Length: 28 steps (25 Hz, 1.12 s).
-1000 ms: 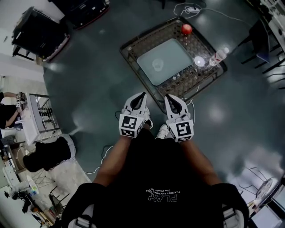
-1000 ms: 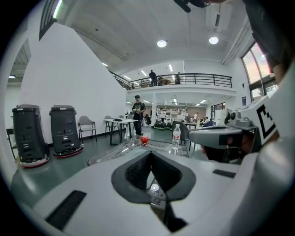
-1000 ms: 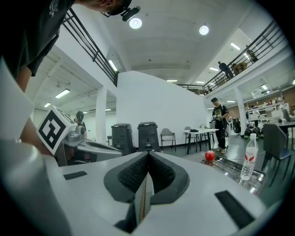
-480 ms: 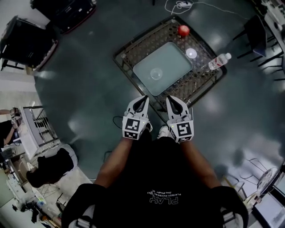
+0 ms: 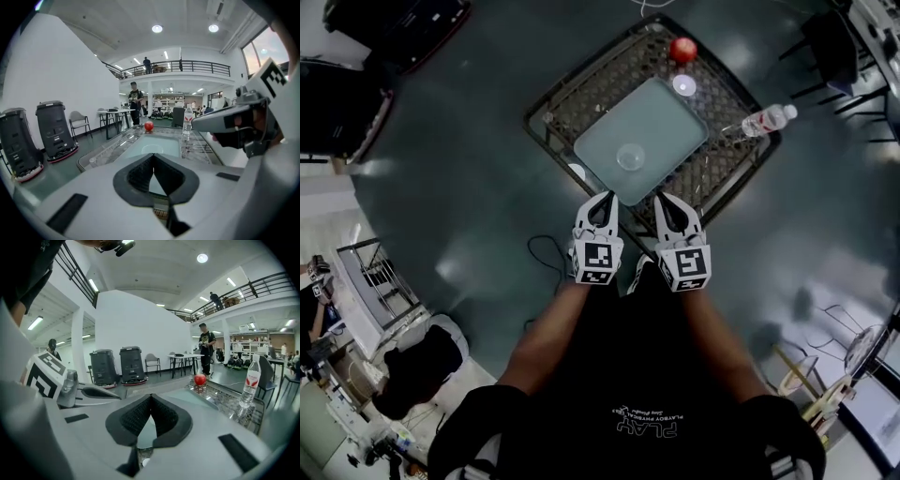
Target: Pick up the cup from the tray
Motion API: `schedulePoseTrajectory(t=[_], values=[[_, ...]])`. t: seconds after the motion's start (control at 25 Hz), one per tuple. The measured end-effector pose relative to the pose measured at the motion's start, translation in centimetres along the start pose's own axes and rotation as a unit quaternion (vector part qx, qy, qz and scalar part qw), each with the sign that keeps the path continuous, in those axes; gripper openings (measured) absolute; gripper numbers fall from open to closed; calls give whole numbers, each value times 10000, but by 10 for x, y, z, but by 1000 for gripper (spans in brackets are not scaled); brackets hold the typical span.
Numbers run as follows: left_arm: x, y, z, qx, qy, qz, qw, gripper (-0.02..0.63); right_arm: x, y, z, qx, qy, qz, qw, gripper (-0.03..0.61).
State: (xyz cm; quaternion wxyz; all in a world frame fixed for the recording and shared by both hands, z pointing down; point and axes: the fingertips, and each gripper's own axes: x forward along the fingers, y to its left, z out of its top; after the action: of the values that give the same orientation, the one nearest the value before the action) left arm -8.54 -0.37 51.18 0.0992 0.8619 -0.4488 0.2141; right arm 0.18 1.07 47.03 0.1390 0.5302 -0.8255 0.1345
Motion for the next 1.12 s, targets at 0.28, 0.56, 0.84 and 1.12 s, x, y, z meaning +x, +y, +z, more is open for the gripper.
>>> schedulePoseTrajectory(t=[0.28,0.56,0.84,1.12], values=[[28,-5,-16,-79,178,-200,9996,8,21,-4,-22,2,266,-10,9996,7],[57,-4,-32,-124,537,-182,9983,130,35,-16,-34,-119,414,192,9989,6],[83,-3,-38,-595,682,-109,9958,311,44,-37,-44,-4,496,280,9984,6],[112,-10,-37,-224,856,-119,9960,339,46,-50,-47,-24,551,464,9974,6]])
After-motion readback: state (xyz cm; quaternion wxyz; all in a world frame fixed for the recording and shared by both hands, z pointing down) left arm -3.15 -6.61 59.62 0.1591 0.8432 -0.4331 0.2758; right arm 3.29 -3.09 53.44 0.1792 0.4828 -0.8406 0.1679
